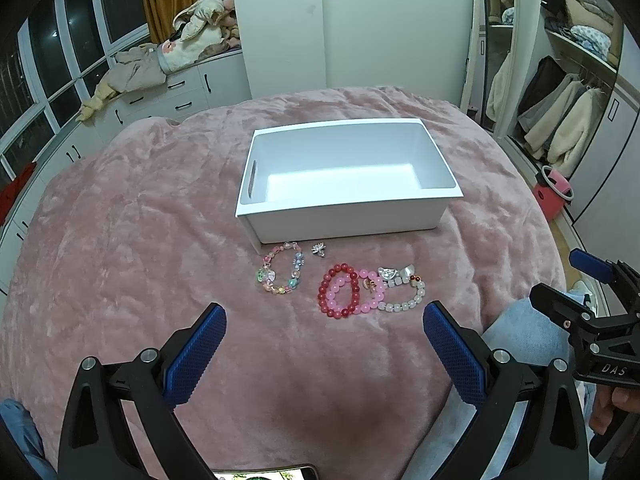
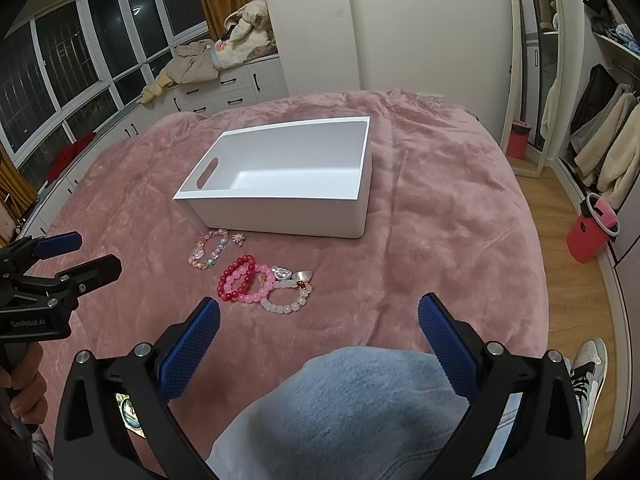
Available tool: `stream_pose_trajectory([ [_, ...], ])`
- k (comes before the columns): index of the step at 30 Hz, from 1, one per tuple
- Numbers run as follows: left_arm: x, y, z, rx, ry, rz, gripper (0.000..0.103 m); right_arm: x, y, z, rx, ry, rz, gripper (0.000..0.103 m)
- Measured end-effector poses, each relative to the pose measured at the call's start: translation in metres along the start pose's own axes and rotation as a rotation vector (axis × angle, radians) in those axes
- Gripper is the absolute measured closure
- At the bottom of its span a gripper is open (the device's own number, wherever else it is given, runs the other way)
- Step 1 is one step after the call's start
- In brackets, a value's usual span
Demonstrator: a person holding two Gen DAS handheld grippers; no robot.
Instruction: Organize jewelry
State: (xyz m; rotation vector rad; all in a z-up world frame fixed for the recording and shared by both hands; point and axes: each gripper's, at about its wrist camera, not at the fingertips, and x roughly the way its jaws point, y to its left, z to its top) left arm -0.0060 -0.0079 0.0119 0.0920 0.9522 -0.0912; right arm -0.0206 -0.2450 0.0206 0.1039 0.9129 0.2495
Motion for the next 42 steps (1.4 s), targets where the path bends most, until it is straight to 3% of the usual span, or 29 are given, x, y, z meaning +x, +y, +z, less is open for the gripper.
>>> stream_pose_trajectory([
  [19, 0.021, -0.004, 0.013, 0.019, 0.025, -0.005, 0.003, 0.007, 0.001, 0.006, -0.003, 0.006, -0.001, 0.005],
  [32, 0.049, 0.004, 0.029, 0.014, 0.069, -0.01, 0.003, 0.043, -0.002, 0.031, 0.0, 0.036, 0.009, 0.005],
  [42, 0.091, 0.015, 0.033, -0.001, 0.123, -0.018, 0.003, 0.083, -0.017, 0.054, -0.059, 0.118, 0.109, 0.005],
])
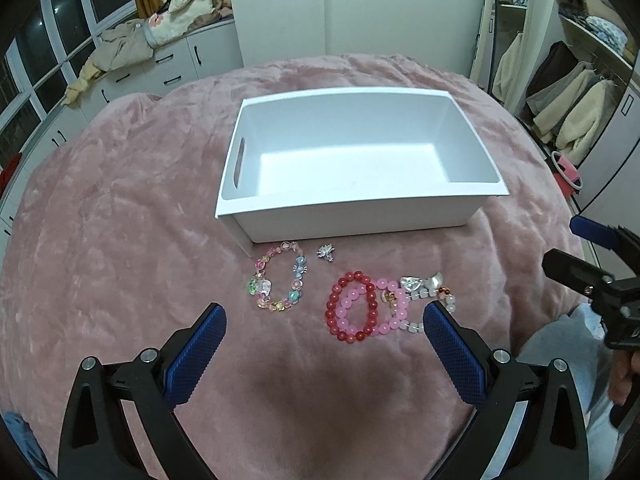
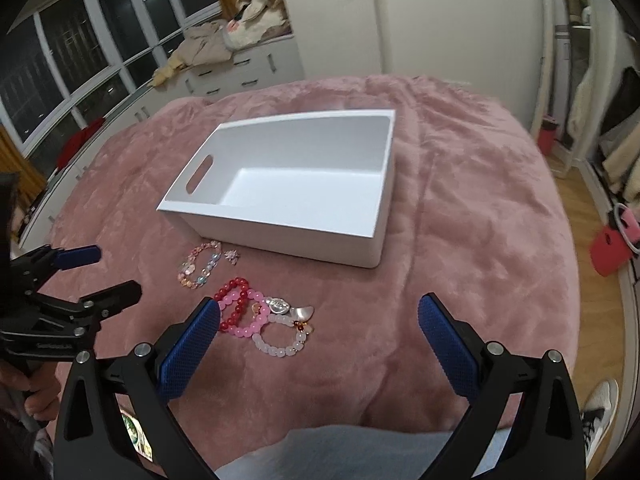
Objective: Organize jewelry
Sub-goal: 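Grasp the red bead bracelet with the left tool while the right tool grasps the white pearl bracelet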
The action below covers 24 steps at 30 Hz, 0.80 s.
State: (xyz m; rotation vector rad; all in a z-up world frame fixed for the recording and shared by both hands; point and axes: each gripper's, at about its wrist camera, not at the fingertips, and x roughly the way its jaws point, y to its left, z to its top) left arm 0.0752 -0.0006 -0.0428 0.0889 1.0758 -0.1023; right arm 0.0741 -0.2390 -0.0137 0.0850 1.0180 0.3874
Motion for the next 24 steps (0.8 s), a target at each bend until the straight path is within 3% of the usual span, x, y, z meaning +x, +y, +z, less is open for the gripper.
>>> stream_pose_trajectory([
  [2, 0.011, 0.003, -0.001, -0.006, 0.01, -0.011, 0.003, 0.01, 0.0, 0.003, -0.033, 0.043, 0.015, 0.007],
  [5, 0.035, 0.009, -0.005, -0.021, 0.048, -0.035, 0.005, 0.028, 0.002, 0.004, -0.072, 0.12, 0.032, 0.017],
  [7, 0.049, 0.012, -0.008, -0.028, 0.069, -0.051, 0.011, 0.042, 0.004, 0.002, -0.09, 0.163, 0.043, 0.026],
  [9, 0.067, 0.013, -0.012, -0.04, 0.105, -0.074, 0.025, 0.06, 0.006, 0.0, -0.113, 0.225, 0.076, 0.036],
  [11, 0.087, 0.012, -0.016, -0.045, 0.14, -0.085, 0.031, 0.075, 0.009, -0.003, -0.127, 0.282, 0.117, 0.04],
  [19, 0.148, 0.01, -0.022, -0.069, 0.234, -0.091, 0.036, 0.146, 0.029, -0.011, -0.241, 0.529, 0.134, 0.042],
  [20, 0.152, 0.008, -0.022, -0.066, 0.233, -0.082, 0.036, 0.153, 0.03, -0.011, -0.247, 0.545, 0.147, 0.048],
  [21, 0.153, 0.006, -0.022, -0.061, 0.229, -0.076, 0.037, 0.159, 0.031, -0.012, -0.253, 0.561, 0.154, 0.063],
  [22, 0.152, 0.004, -0.021, -0.056, 0.227, -0.073, 0.039, 0.164, 0.032, -0.013, -0.263, 0.57, 0.145, 0.071],
  [23, 0.151, 0.002, -0.019, -0.048, 0.224, -0.075, 0.044, 0.166, 0.031, -0.014, -0.265, 0.575, 0.146, 0.081],
  [24, 0.151, 0.001, -0.018, -0.043, 0.225, -0.076, 0.05, 0.166, 0.03, -0.014, -0.255, 0.569, 0.169, 0.084],
])
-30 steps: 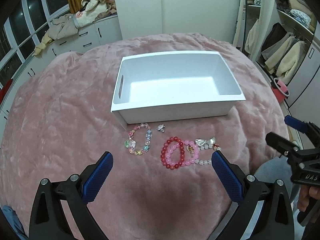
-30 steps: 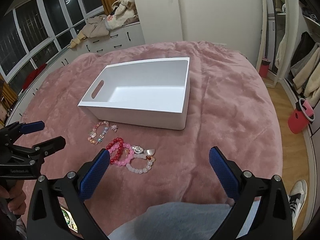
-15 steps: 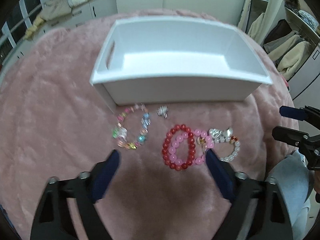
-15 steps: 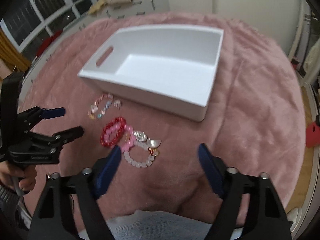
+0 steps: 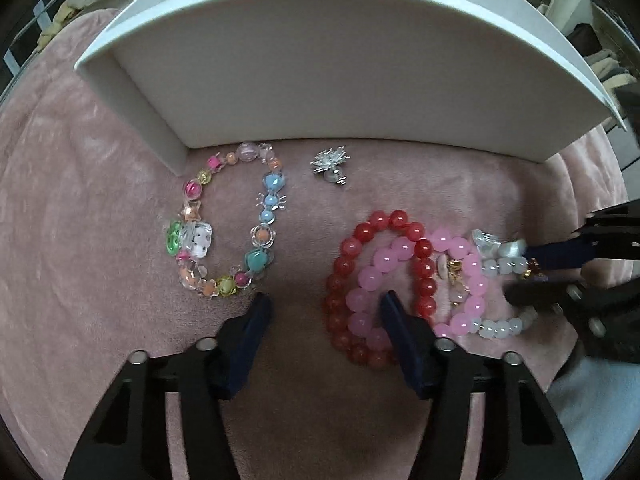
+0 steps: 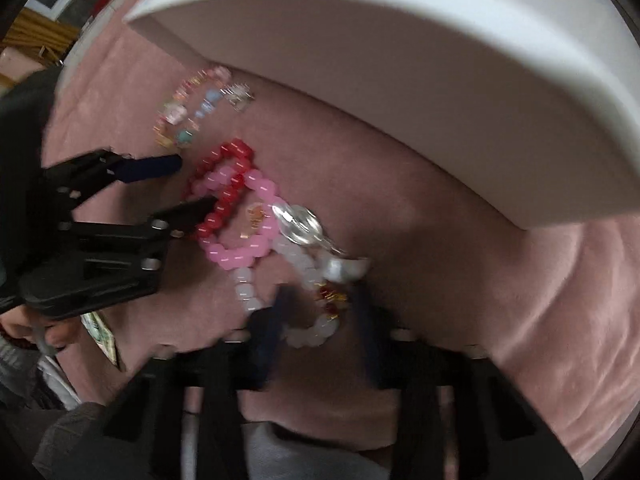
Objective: Organize jewelry
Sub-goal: 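Grasp the red bead bracelet with the left tool while the right tool grasps the white pearl bracelet, then carry both bracelets into the white box and open both tools to release them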
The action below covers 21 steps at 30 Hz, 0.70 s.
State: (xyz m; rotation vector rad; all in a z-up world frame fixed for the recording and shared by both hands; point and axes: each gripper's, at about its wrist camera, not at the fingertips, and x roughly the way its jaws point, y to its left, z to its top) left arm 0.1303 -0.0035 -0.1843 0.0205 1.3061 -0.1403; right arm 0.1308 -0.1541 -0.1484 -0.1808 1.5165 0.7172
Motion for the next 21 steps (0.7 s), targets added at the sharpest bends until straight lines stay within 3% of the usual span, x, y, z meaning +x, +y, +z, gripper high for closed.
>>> stream_pose_trajectory([
  [4, -0.007, -0.001, 0.005, 0.005, -0.003, -0.02, 0.073, -0.011, -0.004, -0.01, 0.033, -0.085, 0.057, 0.084],
  [7, -0.013, 0.0, 0.006, -0.019, -0.012, -0.036, 0.077, -0.025, -0.009, -0.023, 0.08, -0.153, 0.078, 0.085],
  [9, -0.019, -0.002, 0.006, -0.028, -0.029, -0.033, 0.088, -0.039, -0.012, -0.032, 0.107, -0.188, 0.085, 0.085],
  [21, -0.087, -0.021, 0.001, -0.048, -0.145, -0.059, 0.088, -0.114, 0.0, -0.063, 0.125, -0.384, 0.091, 0.084],
])
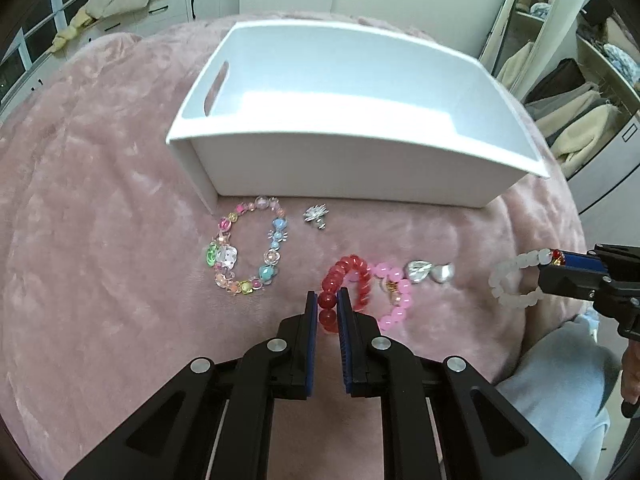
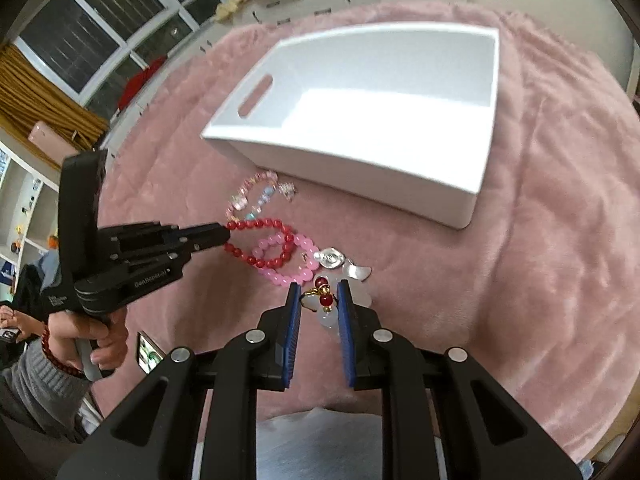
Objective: Organize jewelry
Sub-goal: 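Carry both bracelets into the white box and open both tools to release them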
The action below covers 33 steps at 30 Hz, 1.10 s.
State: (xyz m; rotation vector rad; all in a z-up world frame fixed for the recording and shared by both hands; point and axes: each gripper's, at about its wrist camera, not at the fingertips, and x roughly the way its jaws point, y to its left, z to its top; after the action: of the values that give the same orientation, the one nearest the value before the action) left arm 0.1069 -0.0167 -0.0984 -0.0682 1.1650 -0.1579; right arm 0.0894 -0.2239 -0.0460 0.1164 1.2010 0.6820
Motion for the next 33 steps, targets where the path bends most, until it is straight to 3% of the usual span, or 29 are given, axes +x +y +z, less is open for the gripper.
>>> stream_pose_trajectory([
  [7, -0.028, 0.001, -0.003, 0.001, -0.059, 0.005, 0.088, -0.037, 0.0, 0.007, -0.011, -0.072, 0.017, 0.084],
  [13, -0.061, -0.007, -0.003, -0.001, -0.095, -0.038, 0.088, -0.057, 0.002, 0.02, -0.023, -0.131, 0.012, 0.084],
  [33, -0.101, -0.025, 0.06, 0.086, -0.211, -0.028, 0.088, -0.091, -0.002, 0.058, -0.014, -0.253, -0.008, 0.084],
])
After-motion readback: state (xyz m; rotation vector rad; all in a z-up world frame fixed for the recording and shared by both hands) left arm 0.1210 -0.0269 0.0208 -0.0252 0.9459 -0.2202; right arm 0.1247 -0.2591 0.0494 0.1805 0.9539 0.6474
